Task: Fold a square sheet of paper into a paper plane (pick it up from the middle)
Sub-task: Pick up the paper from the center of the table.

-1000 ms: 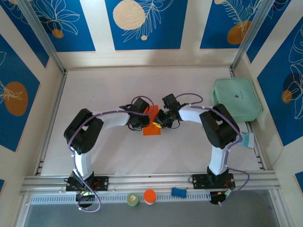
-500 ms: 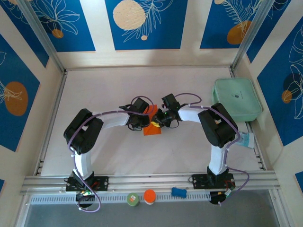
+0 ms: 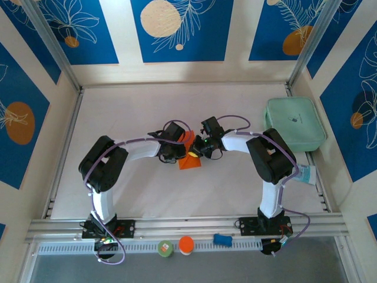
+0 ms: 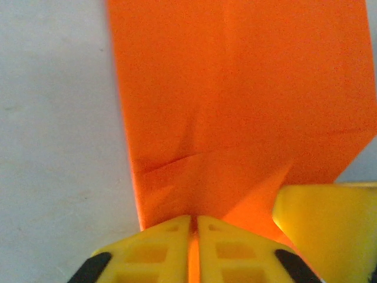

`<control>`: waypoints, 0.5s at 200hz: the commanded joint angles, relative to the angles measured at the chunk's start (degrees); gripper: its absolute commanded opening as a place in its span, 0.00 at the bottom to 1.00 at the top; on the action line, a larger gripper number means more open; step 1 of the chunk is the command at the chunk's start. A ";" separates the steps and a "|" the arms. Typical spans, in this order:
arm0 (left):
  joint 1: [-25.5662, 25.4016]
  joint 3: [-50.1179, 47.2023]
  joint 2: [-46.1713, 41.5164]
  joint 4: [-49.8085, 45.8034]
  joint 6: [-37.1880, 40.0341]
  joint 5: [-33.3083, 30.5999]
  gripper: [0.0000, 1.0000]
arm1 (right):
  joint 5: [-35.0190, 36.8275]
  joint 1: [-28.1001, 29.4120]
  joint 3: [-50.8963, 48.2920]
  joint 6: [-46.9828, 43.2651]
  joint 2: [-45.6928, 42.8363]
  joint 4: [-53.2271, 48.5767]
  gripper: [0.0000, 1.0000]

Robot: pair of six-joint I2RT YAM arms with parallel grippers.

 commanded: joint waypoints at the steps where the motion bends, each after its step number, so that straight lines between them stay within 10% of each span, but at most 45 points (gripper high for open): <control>1: 2.57 -0.14 -3.32 -3.93 2.10 5.18 0.20 | 0.72 -0.56 0.14 -2.74 -1.05 0.57 0.03; 100: 13.57 -19.82 -22.43 31.69 -12.41 29.82 0.88 | -18.21 -9.06 -4.24 -3.97 -14.01 11.88 0.01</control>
